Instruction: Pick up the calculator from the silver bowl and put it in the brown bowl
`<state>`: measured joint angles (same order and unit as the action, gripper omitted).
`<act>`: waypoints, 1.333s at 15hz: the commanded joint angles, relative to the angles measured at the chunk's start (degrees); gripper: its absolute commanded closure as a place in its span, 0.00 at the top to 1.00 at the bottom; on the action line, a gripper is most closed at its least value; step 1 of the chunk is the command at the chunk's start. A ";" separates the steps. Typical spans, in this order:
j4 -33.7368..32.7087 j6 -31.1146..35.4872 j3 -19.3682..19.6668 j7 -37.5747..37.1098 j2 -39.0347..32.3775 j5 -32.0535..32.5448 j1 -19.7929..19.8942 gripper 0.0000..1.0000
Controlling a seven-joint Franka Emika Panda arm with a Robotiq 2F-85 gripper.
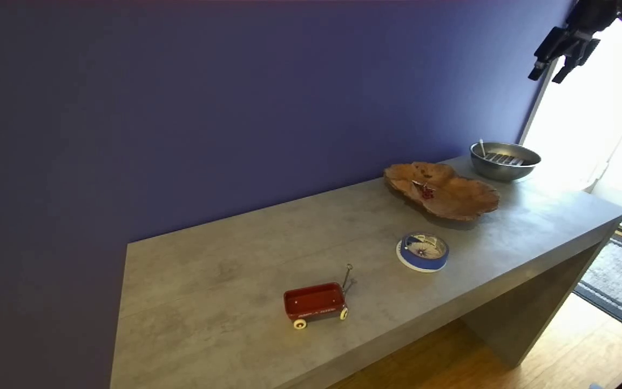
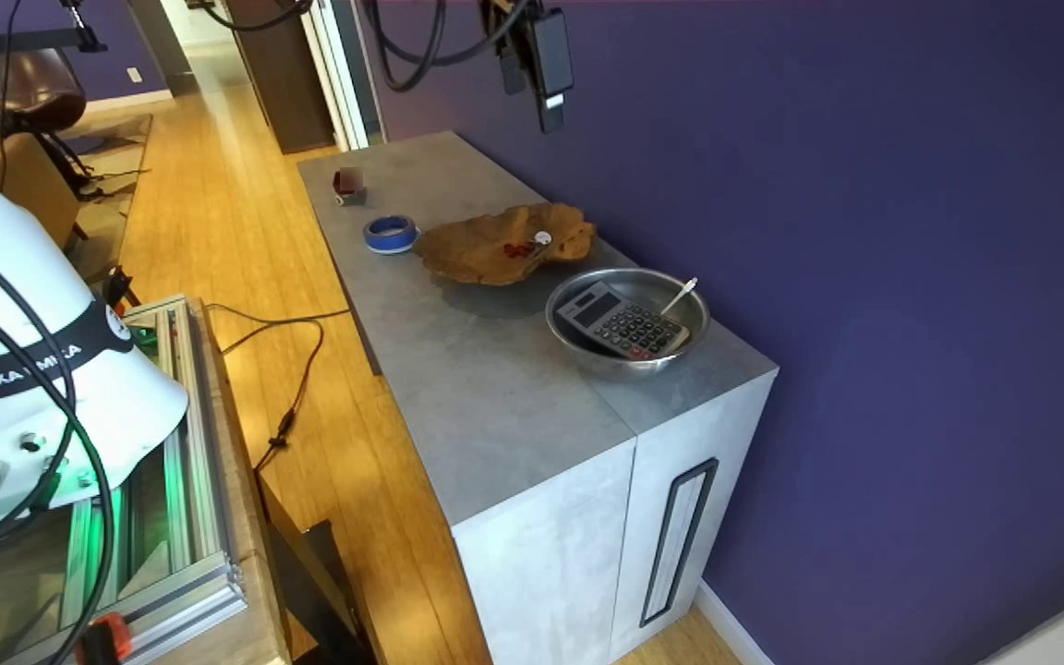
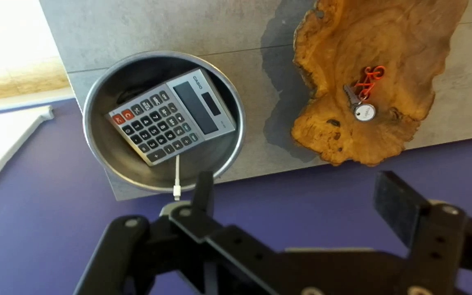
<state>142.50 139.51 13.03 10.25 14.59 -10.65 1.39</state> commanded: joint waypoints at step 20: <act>-16.60 -6.33 -4.34 8.49 -37.05 -37.86 14.33 1.00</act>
<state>128.98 131.57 10.42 16.47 -18.35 -43.74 13.09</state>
